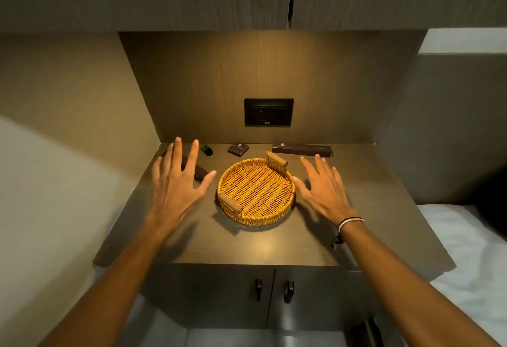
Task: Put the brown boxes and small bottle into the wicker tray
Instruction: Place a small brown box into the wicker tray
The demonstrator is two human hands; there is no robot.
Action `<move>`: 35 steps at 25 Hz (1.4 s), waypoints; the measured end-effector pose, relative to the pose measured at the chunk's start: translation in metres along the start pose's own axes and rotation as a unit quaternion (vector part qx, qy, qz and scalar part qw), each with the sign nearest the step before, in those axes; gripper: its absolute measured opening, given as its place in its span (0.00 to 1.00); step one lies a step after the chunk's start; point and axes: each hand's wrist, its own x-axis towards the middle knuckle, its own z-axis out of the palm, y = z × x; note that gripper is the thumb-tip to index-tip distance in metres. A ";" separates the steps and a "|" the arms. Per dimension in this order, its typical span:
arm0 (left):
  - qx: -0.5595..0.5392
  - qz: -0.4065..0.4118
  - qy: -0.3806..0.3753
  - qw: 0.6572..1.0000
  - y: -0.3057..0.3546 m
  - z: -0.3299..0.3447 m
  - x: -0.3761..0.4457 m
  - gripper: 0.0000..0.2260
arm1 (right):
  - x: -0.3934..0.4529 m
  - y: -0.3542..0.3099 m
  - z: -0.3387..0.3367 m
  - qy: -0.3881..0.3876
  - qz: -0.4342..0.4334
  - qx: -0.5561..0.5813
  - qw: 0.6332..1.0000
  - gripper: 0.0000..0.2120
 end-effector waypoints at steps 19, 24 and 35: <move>-0.018 -0.152 -0.216 0.964 -0.078 0.053 0.034 0.18 | 0.015 0.039 0.059 -0.012 0.019 -0.044 0.999 0.27; -0.061 -0.141 -0.241 0.958 -0.067 0.029 0.048 0.24 | 0.014 0.038 0.057 -0.004 0.020 -0.039 0.999 0.27; -0.086 0.032 -0.275 0.957 0.121 0.040 0.069 0.23 | 0.012 0.038 0.059 -0.002 0.019 -0.042 0.999 0.28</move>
